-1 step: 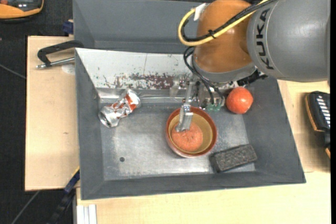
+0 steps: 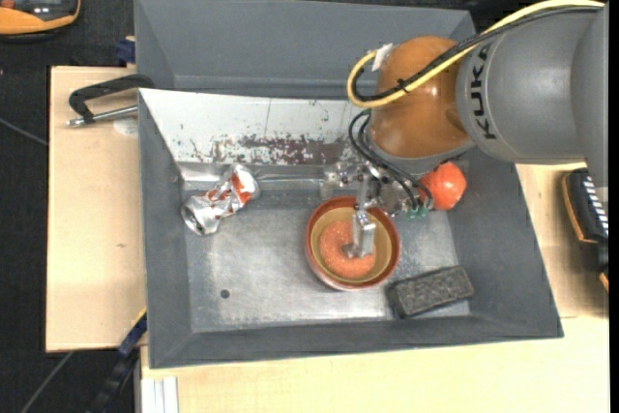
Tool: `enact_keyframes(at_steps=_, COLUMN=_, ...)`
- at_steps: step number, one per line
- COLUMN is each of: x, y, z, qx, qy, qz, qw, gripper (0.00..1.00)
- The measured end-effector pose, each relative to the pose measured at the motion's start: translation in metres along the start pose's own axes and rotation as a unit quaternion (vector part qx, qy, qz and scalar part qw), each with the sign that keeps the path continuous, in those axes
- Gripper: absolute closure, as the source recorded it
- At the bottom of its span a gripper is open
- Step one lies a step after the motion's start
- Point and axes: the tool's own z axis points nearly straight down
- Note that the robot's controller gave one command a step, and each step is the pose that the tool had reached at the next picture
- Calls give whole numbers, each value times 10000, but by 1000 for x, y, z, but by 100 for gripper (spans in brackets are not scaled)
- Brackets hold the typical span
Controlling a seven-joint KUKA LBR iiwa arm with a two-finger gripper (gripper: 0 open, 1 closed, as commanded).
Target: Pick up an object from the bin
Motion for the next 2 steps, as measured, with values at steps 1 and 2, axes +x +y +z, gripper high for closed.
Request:
enact_keyframes(at_steps=1, x=-2, y=1, z=-3, qx=-1, qy=-28, qz=-1, qw=10000, gripper=100)
enact_keyframes(at_steps=2, x=-32, y=56, z=-120, qx=13, qy=-86, qz=-2651, qw=9642, gripper=100)
